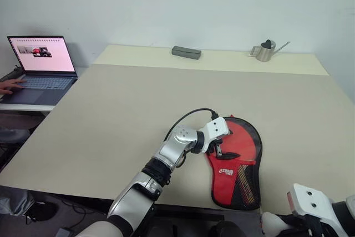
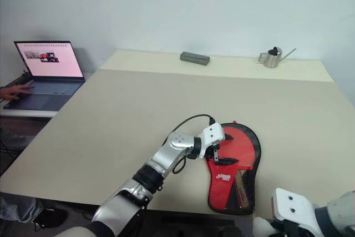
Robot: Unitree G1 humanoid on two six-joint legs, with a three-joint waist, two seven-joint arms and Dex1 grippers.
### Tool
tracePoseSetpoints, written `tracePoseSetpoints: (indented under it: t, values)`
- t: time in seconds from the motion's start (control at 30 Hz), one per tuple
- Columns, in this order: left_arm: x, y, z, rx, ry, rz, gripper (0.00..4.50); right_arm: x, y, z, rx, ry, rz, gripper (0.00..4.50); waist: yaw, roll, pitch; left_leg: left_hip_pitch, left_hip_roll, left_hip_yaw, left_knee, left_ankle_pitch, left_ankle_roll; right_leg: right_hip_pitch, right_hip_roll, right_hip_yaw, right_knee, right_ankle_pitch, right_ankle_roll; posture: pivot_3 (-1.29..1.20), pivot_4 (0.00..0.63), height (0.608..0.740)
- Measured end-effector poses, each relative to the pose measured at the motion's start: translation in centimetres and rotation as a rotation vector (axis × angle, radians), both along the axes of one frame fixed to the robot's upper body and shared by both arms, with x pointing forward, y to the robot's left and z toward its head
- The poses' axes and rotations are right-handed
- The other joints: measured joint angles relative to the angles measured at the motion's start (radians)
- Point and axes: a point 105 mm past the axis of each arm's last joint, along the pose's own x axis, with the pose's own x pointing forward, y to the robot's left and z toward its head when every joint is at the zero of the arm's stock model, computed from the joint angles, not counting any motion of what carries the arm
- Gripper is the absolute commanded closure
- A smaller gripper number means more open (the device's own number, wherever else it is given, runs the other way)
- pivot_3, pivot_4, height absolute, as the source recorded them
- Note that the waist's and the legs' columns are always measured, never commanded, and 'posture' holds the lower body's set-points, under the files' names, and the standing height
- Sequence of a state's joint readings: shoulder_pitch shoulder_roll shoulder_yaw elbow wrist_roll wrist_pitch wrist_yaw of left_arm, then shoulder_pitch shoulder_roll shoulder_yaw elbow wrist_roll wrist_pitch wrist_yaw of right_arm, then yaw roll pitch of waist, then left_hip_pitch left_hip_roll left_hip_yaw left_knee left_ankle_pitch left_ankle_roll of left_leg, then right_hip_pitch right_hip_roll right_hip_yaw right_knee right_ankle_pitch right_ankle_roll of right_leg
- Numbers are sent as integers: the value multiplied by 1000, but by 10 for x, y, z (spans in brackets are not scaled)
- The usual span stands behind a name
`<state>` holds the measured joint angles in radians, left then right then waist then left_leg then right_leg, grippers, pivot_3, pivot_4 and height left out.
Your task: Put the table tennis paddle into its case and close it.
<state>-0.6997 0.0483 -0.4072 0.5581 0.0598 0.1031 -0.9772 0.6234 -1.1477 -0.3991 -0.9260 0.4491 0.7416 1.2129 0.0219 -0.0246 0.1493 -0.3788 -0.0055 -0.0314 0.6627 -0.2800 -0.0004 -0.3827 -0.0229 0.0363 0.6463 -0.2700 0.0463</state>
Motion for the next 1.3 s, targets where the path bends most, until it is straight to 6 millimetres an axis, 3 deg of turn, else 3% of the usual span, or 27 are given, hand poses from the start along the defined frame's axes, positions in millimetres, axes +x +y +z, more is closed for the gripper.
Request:
tracePoseSetpoints:
  t: [0.2,0.5,0.67,0.77,0.97,1.03,1.17,1.3]
  values:
    - [0,0,0,3,1,-4,0,3,12,1,18,-30,20,4242,0,-1,-1,2,0,-1,0,0,0,2,0,-1,0,0,0,0,150,740]
    - [1,1,-1,6,0,5,0,0,28,19,127,63,50,1198,0,-2,0,4,0,-1,0,0,0,5,0,-1,-1,0,0,0,150,740]
    - [2,1,-3,10,6,10,0,8,33,37,195,41,46,1198,0,-3,0,9,0,-1,0,0,0,10,0,-1,-2,0,0,0,150,740]
    - [2,0,-3,6,5,15,0,27,31,48,237,-23,5,1198,-1,-3,0,10,0,0,0,0,0,11,-1,0,-2,0,0,0,150,740]
    - [0,1,2,-32,-4,16,0,82,-2,70,268,-165,-177,1198,-1,-2,1,9,0,2,-1,0,0,9,-1,1,-2,0,0,0,150,740]
    - [-1,4,7,-48,-8,15,0,91,-11,72,269,-182,-208,1198,-1,0,2,7,1,1,-1,0,0,7,-1,1,-2,0,-1,0,150,740]
    - [-4,19,21,-70,-8,4,0,110,-30,77,255,-224,-259,1198,-9,3,8,-3,1,3,0,0,0,-5,0,3,2,3,-6,0,150,740]
    - [-3,40,62,-147,-47,15,0,127,-41,81,250,-273,-283,1198,-14,4,13,-4,1,3,0,0,0,-7,-1,3,2,3,-6,0,150,740]
